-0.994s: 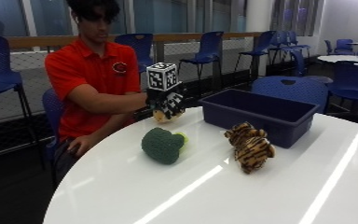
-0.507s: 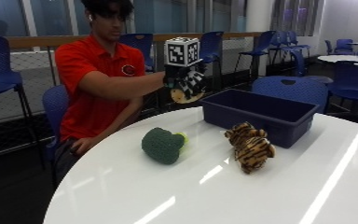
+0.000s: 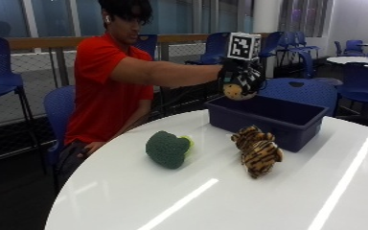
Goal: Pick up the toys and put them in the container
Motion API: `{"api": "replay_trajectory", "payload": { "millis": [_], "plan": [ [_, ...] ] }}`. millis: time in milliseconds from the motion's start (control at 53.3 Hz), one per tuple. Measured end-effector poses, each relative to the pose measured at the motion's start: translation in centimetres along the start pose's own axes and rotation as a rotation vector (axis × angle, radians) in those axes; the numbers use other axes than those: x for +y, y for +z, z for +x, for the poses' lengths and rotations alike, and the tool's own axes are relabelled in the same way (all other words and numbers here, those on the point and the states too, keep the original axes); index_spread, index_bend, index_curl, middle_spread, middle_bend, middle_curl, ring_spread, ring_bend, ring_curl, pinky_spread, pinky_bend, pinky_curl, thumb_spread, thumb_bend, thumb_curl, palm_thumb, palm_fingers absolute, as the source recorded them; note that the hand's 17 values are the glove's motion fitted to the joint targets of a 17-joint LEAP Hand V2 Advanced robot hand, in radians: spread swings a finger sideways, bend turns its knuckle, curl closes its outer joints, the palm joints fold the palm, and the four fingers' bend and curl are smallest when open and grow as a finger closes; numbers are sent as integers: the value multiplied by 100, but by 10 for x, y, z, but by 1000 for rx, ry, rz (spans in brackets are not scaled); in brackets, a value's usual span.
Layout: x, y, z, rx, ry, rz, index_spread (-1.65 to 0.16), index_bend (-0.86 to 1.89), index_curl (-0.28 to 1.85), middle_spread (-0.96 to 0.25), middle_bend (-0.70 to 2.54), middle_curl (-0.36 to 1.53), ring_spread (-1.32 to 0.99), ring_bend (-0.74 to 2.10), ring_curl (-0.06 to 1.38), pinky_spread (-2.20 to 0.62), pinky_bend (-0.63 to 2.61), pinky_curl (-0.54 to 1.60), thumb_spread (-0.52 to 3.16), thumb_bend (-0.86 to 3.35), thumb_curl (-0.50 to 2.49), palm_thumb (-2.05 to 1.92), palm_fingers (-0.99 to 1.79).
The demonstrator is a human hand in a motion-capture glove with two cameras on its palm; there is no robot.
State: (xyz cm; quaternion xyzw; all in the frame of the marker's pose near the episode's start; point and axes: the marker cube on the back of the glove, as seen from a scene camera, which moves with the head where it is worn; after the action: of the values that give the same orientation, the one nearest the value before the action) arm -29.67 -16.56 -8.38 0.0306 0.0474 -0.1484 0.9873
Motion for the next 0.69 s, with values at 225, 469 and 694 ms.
{"api": "replay_trajectory", "payload": {
  "millis": [225, 469, 694],
  "plan": [
    [-33, 2, -10, -22, 25, -24, -50, 48, 122, -63, 78, 117, -55, 119, 75, -39, 130, 51, 59, 4, 108, 63, 63],
    [-19, 3, -24, -51, -69, -138, -48, 26, 114, -56, 52, 106, -45, 94, 69, -26, 121, 49, 83, -9, 103, 39, 0],
    [0, -2, -15, -116, -97, -3, -38, 7, 81, -21, 7, 77, -11, 36, 48, 2, 115, 40, 108, -8, 71, -2, -41]
  ]
}}
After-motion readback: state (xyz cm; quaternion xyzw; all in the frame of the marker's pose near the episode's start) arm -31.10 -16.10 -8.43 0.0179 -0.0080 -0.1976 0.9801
